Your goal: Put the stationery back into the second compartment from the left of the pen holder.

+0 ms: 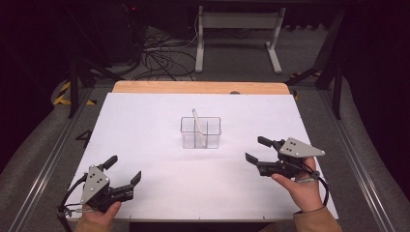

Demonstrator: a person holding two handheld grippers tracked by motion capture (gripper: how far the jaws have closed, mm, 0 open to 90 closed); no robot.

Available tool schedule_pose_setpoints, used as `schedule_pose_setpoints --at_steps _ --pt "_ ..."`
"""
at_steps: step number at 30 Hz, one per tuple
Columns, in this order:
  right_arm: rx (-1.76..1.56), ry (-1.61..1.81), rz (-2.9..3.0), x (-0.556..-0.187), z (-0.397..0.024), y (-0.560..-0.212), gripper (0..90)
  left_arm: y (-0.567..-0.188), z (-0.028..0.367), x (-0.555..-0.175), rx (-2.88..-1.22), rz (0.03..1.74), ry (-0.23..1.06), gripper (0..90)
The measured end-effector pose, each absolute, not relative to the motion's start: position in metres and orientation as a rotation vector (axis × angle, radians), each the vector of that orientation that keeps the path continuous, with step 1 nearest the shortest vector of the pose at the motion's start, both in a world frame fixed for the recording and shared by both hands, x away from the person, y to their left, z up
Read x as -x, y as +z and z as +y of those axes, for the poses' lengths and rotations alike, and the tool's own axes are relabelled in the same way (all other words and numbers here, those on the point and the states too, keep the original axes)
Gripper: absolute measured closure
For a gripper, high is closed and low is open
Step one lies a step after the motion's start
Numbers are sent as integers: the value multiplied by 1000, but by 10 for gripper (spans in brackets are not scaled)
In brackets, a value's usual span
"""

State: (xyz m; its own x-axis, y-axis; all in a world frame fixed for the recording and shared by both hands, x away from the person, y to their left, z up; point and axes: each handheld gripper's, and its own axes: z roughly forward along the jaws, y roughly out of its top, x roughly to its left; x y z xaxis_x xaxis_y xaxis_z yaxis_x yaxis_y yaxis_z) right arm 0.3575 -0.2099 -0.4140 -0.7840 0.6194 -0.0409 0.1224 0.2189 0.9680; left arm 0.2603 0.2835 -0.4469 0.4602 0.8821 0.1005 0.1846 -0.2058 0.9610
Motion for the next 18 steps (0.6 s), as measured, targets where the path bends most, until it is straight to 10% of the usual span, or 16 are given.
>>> schedule_pose_setpoints --at_steps 18 --pt "-821 1568 2072 -342 -231 -465 262 -447 283 -260 -1681 924 842 105"
